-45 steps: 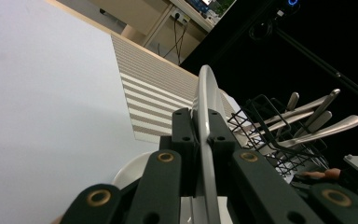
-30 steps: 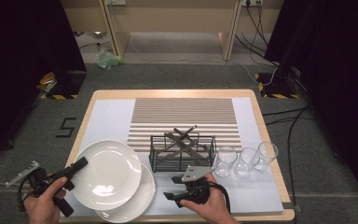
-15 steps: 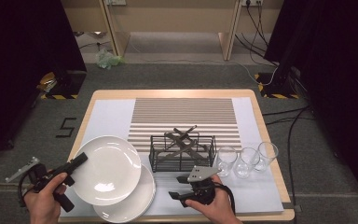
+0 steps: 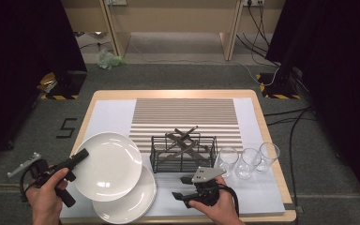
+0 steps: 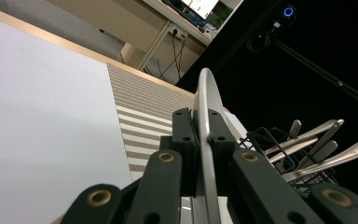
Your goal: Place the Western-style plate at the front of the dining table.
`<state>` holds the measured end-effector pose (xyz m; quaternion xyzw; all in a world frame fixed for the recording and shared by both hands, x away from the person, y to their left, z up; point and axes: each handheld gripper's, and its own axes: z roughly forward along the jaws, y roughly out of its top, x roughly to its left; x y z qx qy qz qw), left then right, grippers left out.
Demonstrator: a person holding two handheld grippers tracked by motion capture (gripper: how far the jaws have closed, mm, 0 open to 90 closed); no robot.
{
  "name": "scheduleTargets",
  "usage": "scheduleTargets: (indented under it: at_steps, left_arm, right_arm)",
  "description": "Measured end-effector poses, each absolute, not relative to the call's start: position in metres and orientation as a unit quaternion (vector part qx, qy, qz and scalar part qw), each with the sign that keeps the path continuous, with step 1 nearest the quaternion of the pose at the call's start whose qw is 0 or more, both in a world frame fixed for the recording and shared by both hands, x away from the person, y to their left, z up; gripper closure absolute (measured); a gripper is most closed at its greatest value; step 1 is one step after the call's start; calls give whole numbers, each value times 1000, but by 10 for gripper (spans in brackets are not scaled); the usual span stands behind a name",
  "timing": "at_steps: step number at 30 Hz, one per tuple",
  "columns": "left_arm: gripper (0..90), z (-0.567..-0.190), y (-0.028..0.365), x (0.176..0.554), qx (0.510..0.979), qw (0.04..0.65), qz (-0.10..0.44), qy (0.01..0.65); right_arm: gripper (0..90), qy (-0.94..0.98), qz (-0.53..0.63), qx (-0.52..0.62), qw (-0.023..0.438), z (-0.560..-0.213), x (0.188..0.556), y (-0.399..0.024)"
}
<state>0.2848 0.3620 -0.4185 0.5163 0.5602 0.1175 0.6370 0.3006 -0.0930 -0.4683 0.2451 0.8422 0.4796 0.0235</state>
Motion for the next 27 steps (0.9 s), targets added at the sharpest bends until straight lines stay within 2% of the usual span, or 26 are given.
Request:
scheduleTargets:
  at_steps: [27]
  left_arm:
    - [849,-415,362,302,516,639,122,557]
  right_arm:
    - [382,838,480,256,30,-471,298,-109]
